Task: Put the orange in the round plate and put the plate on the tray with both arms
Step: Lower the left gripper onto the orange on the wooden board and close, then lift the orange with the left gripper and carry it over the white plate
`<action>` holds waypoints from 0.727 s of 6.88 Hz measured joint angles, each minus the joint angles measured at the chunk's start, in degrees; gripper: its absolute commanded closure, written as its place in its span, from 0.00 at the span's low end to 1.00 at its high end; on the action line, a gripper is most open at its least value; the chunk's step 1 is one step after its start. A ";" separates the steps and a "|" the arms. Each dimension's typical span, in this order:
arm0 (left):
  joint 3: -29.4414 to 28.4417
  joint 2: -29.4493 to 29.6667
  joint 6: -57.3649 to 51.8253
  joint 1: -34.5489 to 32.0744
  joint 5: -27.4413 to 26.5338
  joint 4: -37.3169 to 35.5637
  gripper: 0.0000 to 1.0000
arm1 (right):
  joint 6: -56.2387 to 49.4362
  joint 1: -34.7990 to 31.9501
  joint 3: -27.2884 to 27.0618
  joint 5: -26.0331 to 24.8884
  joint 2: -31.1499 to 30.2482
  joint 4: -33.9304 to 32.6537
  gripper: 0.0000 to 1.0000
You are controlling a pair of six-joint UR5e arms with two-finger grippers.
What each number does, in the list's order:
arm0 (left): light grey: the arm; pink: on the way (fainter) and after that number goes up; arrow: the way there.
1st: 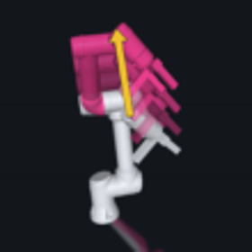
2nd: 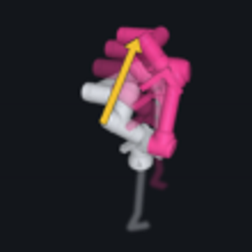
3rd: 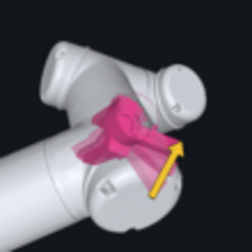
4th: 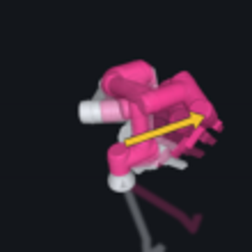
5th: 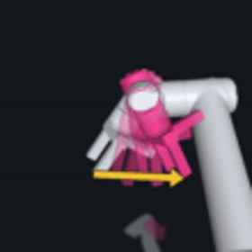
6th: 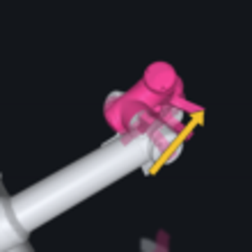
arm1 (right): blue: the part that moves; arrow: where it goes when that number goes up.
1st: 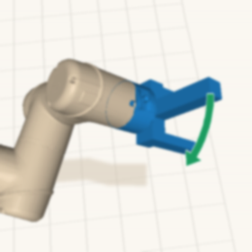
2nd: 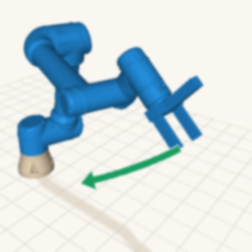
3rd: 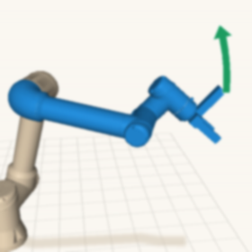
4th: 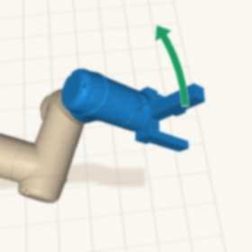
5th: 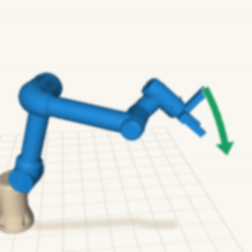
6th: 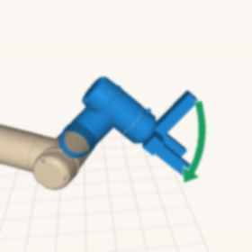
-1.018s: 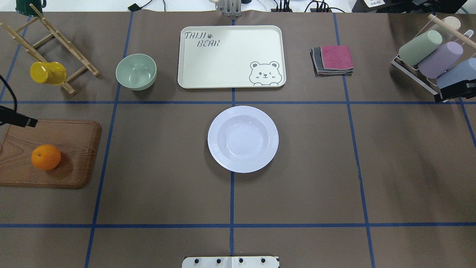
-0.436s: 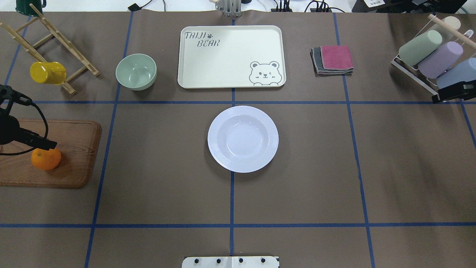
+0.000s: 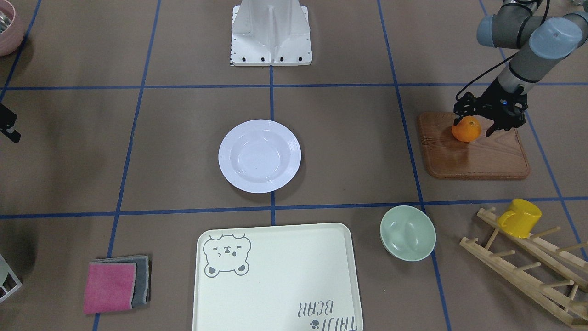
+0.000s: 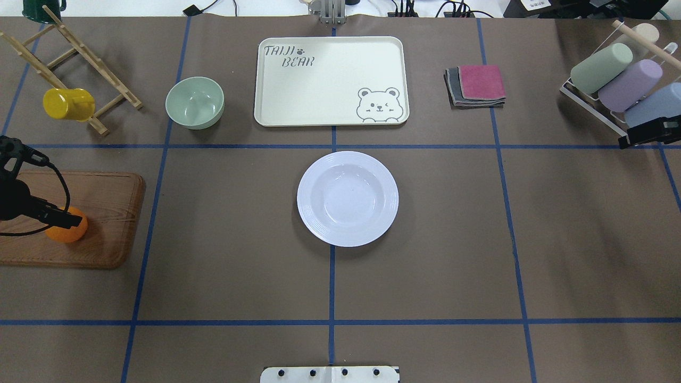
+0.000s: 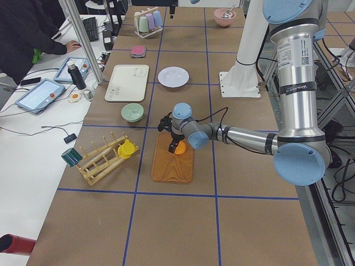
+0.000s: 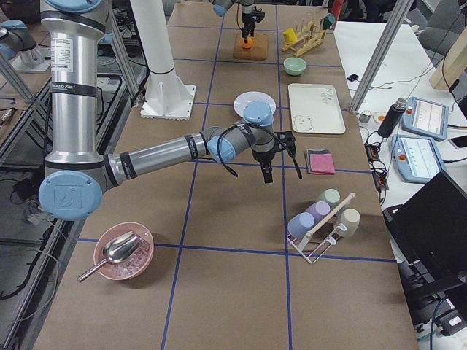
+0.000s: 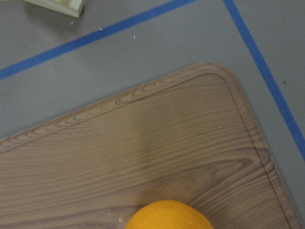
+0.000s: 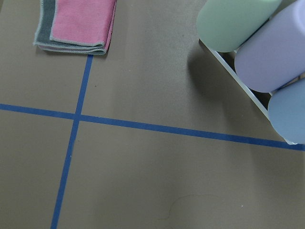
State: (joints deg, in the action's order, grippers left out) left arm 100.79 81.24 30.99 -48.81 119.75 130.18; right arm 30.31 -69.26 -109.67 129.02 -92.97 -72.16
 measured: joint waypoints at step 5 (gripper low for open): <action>-1.85 0.31 1.15 1.42 0.53 6.69 1.00 | -0.29 0.00 0.05 0.10 -0.01 0.00 0.00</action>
State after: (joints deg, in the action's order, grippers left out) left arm 98.94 81.56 32.14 -47.39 120.28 136.88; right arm 30.02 -69.26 -109.62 129.12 -92.98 -72.16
